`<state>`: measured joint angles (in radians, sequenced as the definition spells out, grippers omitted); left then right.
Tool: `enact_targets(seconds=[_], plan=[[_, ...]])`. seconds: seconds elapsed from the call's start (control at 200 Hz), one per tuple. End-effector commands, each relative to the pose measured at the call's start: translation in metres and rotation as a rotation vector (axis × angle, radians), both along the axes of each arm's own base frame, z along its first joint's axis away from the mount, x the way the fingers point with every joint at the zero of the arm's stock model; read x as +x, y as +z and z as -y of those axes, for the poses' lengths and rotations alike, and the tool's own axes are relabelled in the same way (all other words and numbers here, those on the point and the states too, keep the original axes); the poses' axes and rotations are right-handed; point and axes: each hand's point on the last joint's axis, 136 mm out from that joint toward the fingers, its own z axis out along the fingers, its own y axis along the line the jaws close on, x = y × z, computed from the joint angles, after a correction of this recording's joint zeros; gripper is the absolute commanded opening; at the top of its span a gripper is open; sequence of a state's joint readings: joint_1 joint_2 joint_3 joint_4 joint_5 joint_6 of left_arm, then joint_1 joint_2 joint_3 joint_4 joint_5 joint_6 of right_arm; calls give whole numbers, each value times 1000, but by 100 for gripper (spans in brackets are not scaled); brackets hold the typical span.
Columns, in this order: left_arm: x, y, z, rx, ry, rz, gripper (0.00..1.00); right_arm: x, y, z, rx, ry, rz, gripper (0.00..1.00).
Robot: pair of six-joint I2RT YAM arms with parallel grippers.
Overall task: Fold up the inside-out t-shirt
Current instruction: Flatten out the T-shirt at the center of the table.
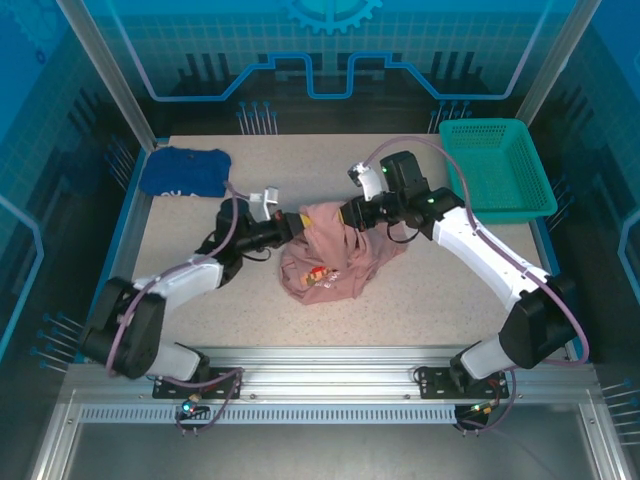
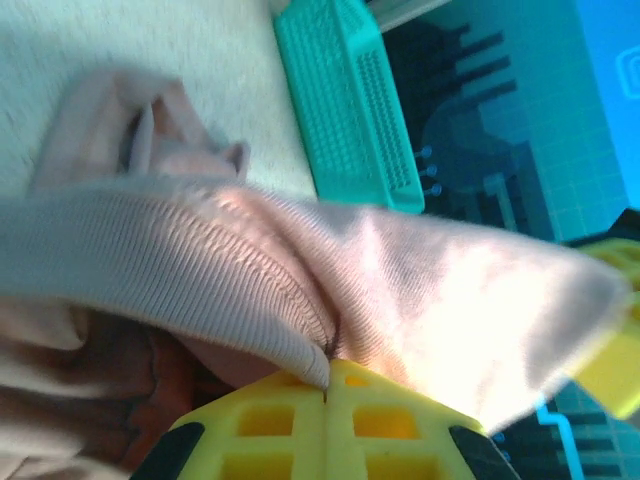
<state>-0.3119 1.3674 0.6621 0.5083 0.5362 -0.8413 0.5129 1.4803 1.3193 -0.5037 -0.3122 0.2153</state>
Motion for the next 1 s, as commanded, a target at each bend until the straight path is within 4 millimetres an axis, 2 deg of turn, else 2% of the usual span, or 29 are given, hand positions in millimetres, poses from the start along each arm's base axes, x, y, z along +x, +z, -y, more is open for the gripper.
enact_targets(seconds=[0.0, 0.08, 0.15, 0.31, 0.42, 0.495, 0.565, 0.645, 0.71, 0.735, 0.81, 0.88, 0.995], plan=[[-8, -4, -32, 140, 76, 22, 0, 1, -18, 19, -203, -66, 28, 30], [-12, -7, -42, 184, 86, 18, 0, -5, -33, 44, -283, -122, 51, 40], [-14, -8, -46, 200, 87, 17, 0, -13, -44, 55, -286, -142, 55, 44], [-14, -10, -49, 213, 86, 14, 0, -21, -75, 57, -262, -164, 29, 48], [-14, -8, -48, 215, 82, 16, 0, -11, -102, 63, -290, -211, 7, 49], [-15, -7, -48, 215, 81, 18, 0, -4, -114, 61, -265, -225, -10, 49], [-15, -7, -49, 218, 83, 20, 0, 2, -120, 56, -236, -226, -17, 45], [-15, -5, -51, 223, 93, 23, 0, 10, -122, 61, -252, -250, -19, 23], [-12, -1, -57, 218, 119, 26, 0, 16, -108, 77, -286, -288, 17, 6], [-11, 2, -60, 212, 136, 28, 0, 18, -96, 85, -283, -308, 47, 0], [-6, 18, -70, 182, 177, 54, 0, 18, -59, 103, -234, -349, 124, 0], [-1, 38, -77, 154, 212, 83, 0, 12, -10, 120, -171, -384, 221, 0], [4, 75, -83, 113, 239, 144, 0, -5, 57, 133, -98, -389, 347, 0]])
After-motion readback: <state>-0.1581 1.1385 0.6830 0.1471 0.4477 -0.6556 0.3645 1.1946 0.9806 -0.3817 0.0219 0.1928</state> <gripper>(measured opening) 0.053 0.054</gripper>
